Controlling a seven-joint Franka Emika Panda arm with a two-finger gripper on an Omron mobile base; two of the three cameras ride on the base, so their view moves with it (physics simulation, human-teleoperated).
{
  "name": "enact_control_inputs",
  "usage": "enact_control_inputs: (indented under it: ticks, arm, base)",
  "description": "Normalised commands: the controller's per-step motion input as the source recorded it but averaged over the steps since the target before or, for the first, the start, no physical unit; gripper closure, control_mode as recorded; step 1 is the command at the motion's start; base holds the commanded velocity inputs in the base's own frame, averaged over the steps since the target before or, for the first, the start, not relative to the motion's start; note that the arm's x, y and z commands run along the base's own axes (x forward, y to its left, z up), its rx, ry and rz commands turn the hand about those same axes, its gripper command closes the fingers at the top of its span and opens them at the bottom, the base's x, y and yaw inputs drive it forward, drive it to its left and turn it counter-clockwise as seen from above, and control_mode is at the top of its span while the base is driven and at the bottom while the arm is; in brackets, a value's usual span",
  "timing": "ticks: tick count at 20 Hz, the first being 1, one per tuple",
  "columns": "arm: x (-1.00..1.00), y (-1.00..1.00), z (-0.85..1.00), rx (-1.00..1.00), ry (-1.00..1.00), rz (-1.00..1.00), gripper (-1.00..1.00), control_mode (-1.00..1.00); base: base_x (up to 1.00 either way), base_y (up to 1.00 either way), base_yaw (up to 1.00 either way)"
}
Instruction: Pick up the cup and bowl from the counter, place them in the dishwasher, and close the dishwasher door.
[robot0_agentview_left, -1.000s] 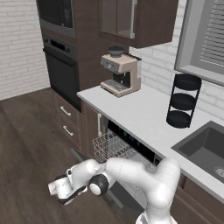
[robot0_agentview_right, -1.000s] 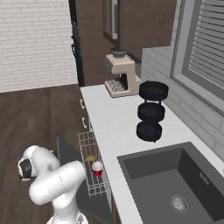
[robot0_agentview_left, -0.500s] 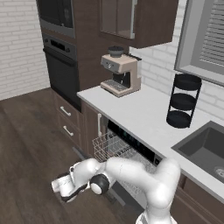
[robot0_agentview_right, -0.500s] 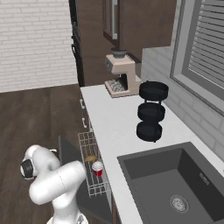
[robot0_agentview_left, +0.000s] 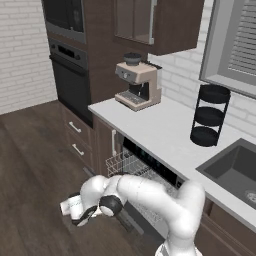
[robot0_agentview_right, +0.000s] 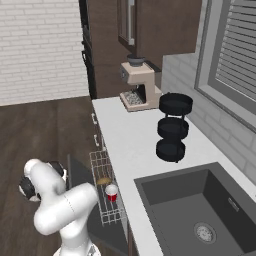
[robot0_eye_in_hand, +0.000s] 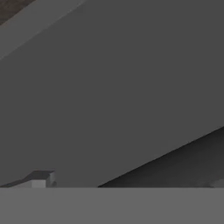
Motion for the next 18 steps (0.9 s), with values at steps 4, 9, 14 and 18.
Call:
enact_control_inputs:
  ticks: [4,9,14,18]
  arm:
    - [0.56,-1.00,0.00,-0.25,0.00,-0.36,-1.00,-1.00]
    - [0.54,-1.00,0.00,-0.28,0.00,-0.34,-1.00,-1.00]
    - [0.55,-1.00,0.00,-0.31,-0.04,-0.32,-1.00,-1.00]
    - [0.39,-0.94,-0.16,-0.37,-0.12,-0.31,-1.00,-1.00]
  base:
    - [0.00,0.00,0.00]
    - [0.00,0.00,0.00]
    - [0.00,0.00,0.00]
    - [0.00,0.00,0.00]
